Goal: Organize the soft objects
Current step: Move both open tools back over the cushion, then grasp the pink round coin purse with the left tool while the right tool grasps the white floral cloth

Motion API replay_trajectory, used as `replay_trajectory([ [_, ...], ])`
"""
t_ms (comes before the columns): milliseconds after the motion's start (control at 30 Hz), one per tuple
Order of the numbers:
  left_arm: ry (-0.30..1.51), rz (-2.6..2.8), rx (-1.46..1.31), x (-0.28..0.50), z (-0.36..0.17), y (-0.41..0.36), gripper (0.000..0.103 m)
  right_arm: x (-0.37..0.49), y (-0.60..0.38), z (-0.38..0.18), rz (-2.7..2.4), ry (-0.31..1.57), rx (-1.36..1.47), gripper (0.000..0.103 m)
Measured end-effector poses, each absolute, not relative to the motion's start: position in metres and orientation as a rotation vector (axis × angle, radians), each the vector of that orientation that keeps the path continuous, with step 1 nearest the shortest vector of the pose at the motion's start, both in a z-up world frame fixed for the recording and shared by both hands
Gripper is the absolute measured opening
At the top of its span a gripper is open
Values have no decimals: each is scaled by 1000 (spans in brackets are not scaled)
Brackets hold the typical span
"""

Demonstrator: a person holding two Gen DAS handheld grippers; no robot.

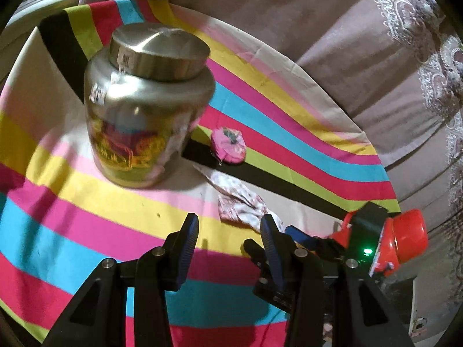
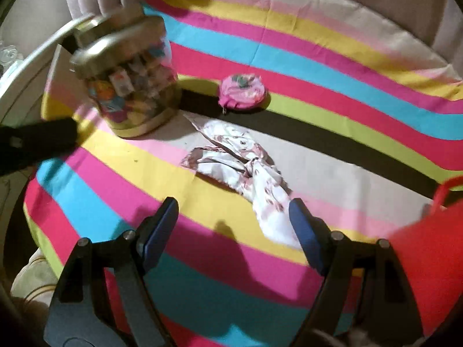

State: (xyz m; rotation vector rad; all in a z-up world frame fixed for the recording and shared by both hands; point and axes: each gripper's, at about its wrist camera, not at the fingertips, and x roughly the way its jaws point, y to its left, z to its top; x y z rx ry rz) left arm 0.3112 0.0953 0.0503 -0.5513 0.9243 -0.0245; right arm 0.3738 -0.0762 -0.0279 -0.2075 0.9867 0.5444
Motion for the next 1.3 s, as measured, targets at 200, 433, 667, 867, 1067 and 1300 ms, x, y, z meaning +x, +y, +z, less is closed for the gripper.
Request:
replay_trajectory([
  [200, 929, -16, -527, 326, 46, 100, 51, 398, -62, -40, 535, 996, -184, 81],
  [433, 920, -4, -467, 338, 50, 93, 52, 412, -51, -49, 522, 970, -171, 75],
  [667, 914, -18, -403, 368, 50, 77, 52, 416, -68, -50, 450, 970, -132, 30],
  [867, 885, -52, -288, 402, 46, 49, 64, 412, -87, -49, 353, 971, -101, 29],
  [1067, 886, -54, -186, 444, 22, 31, 76, 410, -119, -47, 216, 973, -46, 29],
  [1300, 962, 37, -138, 492, -14, 27, 83, 412, -136, -48, 182, 968, -26, 29],
])
